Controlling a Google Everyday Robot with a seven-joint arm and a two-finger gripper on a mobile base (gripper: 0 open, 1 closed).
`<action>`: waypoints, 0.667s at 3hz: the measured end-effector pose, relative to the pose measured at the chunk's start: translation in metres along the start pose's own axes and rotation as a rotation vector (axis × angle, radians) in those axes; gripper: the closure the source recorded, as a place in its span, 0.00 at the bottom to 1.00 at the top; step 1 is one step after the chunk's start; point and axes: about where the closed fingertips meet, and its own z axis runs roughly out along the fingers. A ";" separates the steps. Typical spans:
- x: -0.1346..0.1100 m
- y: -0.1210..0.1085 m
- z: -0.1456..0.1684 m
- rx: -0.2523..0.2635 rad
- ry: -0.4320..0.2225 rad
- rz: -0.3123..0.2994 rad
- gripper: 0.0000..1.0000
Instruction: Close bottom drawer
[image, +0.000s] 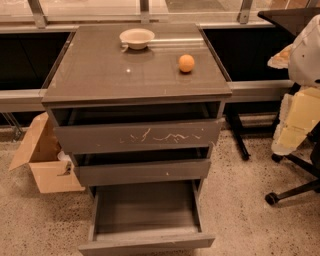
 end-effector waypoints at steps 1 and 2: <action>-0.001 0.000 0.000 0.003 -0.002 -0.001 0.00; -0.002 0.008 0.027 -0.006 -0.037 -0.014 0.00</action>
Offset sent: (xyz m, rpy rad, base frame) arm 0.0033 0.0217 -0.0951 0.1052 0.0070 0.0756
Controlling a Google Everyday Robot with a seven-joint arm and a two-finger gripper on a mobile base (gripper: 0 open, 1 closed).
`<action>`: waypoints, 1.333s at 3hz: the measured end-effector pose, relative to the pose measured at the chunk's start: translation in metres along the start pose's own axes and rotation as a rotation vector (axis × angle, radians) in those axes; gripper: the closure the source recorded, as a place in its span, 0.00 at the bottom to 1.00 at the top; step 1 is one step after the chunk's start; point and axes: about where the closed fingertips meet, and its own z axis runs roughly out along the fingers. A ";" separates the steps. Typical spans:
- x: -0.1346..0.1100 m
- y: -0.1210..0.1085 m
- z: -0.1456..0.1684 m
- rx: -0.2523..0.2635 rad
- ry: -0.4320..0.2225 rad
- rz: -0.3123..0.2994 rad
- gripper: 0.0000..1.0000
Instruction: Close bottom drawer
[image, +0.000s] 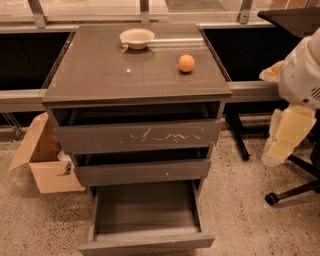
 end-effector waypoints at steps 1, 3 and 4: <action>-0.004 0.017 0.054 -0.052 -0.068 -0.027 0.00; -0.008 0.041 0.122 -0.150 -0.162 -0.040 0.00; -0.012 0.047 0.142 -0.178 -0.182 -0.076 0.00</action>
Offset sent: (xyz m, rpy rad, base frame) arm -0.0021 0.0545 -0.1769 0.2722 0.1567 0.1420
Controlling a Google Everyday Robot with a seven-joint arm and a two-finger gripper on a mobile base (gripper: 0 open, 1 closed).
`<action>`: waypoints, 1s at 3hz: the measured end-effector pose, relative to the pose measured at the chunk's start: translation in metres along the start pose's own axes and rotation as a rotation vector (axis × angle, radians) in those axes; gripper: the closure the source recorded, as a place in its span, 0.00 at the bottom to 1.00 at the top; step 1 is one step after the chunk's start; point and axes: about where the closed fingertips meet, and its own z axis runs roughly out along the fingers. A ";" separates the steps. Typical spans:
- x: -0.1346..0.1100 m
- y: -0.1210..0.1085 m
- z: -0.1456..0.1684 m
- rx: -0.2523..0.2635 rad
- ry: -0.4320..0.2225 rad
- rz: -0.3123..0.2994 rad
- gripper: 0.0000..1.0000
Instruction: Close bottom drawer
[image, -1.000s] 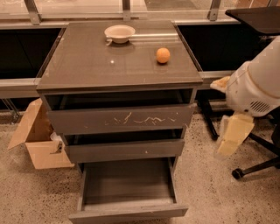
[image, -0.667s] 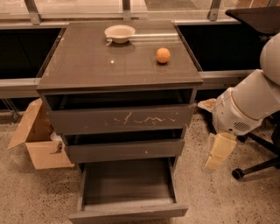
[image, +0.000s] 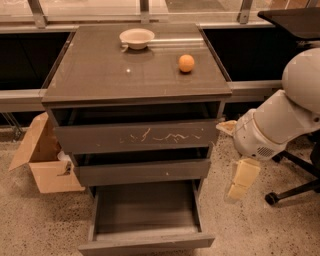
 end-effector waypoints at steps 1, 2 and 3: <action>0.005 0.013 0.061 -0.079 -0.044 -0.057 0.00; 0.018 0.036 0.134 -0.173 -0.086 -0.105 0.00; 0.039 0.064 0.222 -0.296 -0.115 -0.095 0.27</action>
Offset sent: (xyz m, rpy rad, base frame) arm -0.0360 0.0595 -0.2252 0.1372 0.1882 0.2696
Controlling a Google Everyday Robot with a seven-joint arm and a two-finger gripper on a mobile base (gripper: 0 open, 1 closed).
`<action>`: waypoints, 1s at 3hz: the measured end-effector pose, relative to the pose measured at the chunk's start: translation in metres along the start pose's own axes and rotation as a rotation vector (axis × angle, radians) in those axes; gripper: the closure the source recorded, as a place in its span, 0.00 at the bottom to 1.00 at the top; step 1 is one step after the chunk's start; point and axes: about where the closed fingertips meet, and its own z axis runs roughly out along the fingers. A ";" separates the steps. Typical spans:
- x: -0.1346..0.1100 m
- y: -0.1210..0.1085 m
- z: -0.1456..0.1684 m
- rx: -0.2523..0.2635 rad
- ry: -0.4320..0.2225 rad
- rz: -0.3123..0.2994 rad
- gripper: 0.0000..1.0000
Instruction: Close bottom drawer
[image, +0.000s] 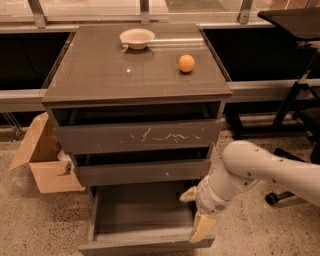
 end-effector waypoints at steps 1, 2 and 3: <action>0.019 0.000 0.052 -0.059 -0.025 0.033 0.50; 0.021 0.002 0.059 -0.071 -0.032 0.039 0.73; 0.021 0.002 0.059 -0.071 -0.032 0.039 0.96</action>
Offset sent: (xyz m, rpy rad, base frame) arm -0.0071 0.0081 -0.0490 0.0167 0.0626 -0.0018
